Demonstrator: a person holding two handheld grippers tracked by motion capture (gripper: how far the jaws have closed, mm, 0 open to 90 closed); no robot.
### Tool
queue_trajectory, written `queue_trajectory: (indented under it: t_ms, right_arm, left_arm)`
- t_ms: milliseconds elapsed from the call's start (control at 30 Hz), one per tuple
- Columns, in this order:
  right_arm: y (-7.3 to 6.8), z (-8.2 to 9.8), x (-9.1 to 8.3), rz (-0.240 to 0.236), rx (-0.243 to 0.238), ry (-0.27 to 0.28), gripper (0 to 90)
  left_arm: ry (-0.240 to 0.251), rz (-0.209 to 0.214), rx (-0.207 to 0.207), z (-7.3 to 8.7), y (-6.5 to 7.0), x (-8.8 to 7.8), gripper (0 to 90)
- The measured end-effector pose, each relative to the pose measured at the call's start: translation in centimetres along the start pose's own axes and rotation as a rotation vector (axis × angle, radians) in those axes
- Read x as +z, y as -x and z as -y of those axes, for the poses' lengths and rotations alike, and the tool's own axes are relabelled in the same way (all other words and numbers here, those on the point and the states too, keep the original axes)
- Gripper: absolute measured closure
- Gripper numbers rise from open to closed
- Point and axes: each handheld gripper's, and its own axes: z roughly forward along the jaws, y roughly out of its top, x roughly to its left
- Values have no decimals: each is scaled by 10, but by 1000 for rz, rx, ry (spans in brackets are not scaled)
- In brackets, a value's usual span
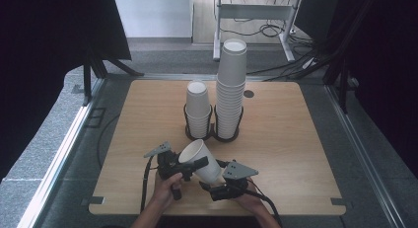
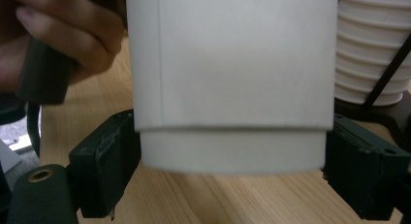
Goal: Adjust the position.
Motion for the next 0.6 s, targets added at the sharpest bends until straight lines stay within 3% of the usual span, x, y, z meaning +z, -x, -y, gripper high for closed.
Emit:
queue_trajectory:
  t_ms: [267, 600]
  right_arm:
    - [3, 1, 0, 17, 17, -28, 125]
    - [8, 3, -1, 47, 35, -35, 134]
  left_arm:
    - [32, -19, 19, -8, 0, -10, 123]
    - [52, -102, 77, -15, -1, -21, 123]
